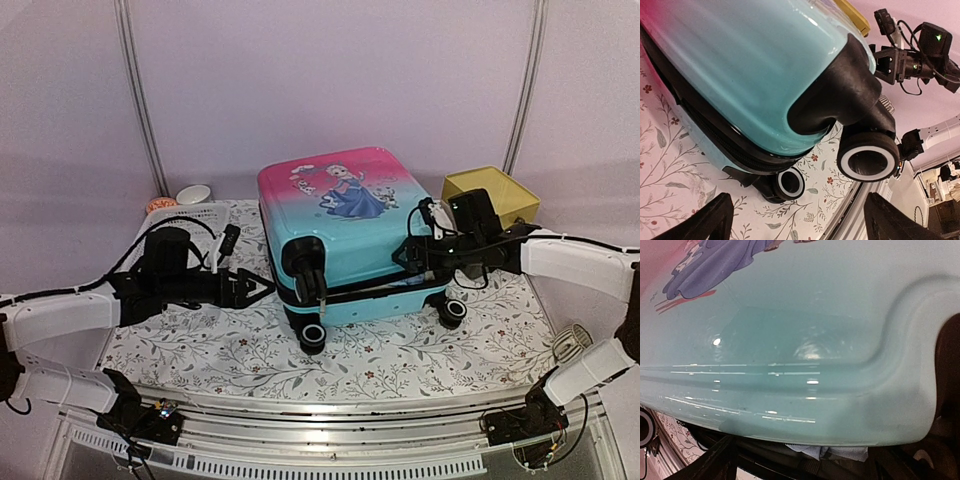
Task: Open, take out, and arrange the luggage
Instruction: Rotate the luggage at the center of the board.
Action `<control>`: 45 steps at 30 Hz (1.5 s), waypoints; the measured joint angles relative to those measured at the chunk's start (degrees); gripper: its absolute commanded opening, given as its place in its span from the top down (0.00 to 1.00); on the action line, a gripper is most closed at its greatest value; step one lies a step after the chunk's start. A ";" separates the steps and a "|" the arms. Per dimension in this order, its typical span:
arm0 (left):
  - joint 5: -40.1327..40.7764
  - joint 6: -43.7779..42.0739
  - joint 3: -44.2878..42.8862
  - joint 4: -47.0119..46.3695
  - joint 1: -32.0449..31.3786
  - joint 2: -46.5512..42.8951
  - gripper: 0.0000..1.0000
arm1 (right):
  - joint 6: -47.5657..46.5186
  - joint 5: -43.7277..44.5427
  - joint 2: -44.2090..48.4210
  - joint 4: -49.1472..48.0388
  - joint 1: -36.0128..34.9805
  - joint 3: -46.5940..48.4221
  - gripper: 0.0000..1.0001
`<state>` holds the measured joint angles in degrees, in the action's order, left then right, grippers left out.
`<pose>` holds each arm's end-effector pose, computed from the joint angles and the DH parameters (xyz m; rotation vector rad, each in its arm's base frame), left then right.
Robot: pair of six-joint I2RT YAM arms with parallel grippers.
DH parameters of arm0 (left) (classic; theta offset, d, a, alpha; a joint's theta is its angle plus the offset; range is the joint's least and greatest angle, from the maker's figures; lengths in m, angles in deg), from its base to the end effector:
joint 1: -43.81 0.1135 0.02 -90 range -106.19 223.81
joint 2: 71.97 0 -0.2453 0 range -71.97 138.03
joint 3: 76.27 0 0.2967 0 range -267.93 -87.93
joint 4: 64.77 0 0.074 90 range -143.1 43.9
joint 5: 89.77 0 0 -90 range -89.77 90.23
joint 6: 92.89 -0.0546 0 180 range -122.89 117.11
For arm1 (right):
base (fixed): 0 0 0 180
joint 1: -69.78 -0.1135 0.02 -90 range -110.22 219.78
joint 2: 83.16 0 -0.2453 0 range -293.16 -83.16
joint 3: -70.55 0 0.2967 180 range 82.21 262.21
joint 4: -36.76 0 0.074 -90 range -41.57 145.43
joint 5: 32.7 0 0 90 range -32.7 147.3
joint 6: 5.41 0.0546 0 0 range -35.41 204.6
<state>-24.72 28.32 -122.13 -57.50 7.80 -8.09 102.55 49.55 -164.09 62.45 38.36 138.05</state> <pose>0.2338 -0.1984 0.1892 0.3916 2.1384 -1.1516 0.3113 0.1988 0.2060 -0.3459 2.2936 0.6033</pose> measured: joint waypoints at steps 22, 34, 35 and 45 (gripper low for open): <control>-1.57 2.25 1.18 -17.55 -4.63 13.68 0.16 | 3.80 8.09 5.97 -9.60 -17.55 -8.63 0.16; -1.84 1.88 -8.63 -18.03 -9.11 24.74 0.17 | 5.84 8.09 5.88 -15.04 -18.45 -14.69 0.19; -1.81 1.86 -9.35 -18.03 -9.40 25.49 0.17 | 6.08 8.09 5.90 -15.63 -18.73 -15.52 0.19; -1.25 1.38 -11.19 -17.25 -10.16 26.73 0.16 | 8.70 9.14 5.51 -23.30 -22.40 -20.35 0.42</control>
<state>-25.97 29.69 -133.32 -74.75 -2.36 18.64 111.25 58.69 -158.58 39.15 15.95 117.70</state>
